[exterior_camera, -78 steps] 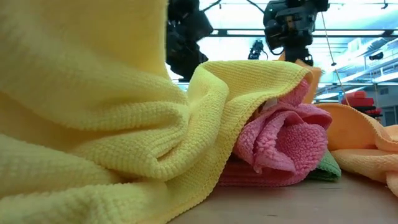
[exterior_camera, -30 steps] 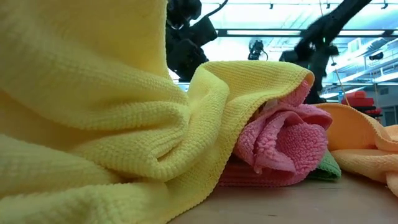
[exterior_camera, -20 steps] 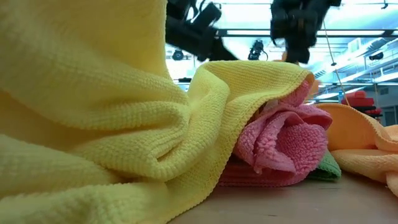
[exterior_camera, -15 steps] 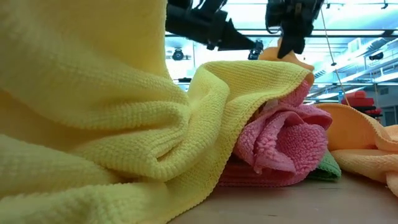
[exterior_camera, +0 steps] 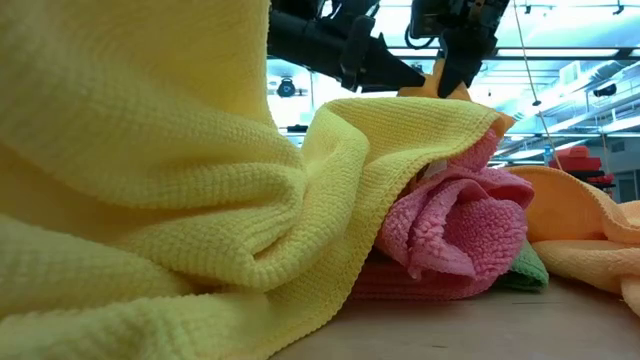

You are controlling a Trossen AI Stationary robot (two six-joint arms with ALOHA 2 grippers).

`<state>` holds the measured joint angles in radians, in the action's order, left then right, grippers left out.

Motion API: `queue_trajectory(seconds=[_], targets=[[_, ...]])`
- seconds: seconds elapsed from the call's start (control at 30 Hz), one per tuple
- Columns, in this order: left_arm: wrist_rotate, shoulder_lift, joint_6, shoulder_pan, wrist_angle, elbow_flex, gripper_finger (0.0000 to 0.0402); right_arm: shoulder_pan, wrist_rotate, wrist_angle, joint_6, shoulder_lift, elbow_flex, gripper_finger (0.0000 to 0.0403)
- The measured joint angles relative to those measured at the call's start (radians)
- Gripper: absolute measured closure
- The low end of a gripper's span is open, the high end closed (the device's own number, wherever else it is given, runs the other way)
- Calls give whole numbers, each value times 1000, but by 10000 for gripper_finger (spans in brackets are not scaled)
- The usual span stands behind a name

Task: Fold microfiber towels
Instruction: Fold the orange microfiber towel

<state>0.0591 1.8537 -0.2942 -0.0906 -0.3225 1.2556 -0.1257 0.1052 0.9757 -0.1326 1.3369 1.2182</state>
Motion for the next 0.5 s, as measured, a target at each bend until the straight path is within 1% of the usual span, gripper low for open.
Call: queue_trajectory(seconds=[0.1,0.17,0.27,0.4,0.43,0.5], targets=[[-1,0,-3,0,-7,0,238,0,33,-2,-1,8,0,393],[-2,0,-12,-1,-19,0,252,0,50,-4,0,17,0,393],[-2,0,-65,0,-25,0,292,4,68,-15,8,39,0,393],[10,0,-116,8,-20,0,372,5,76,-40,34,48,0,393],[22,0,-125,10,-17,0,385,4,84,-45,38,49,0,393],[31,0,-131,10,-16,0,389,4,88,-46,42,49,0,393]])
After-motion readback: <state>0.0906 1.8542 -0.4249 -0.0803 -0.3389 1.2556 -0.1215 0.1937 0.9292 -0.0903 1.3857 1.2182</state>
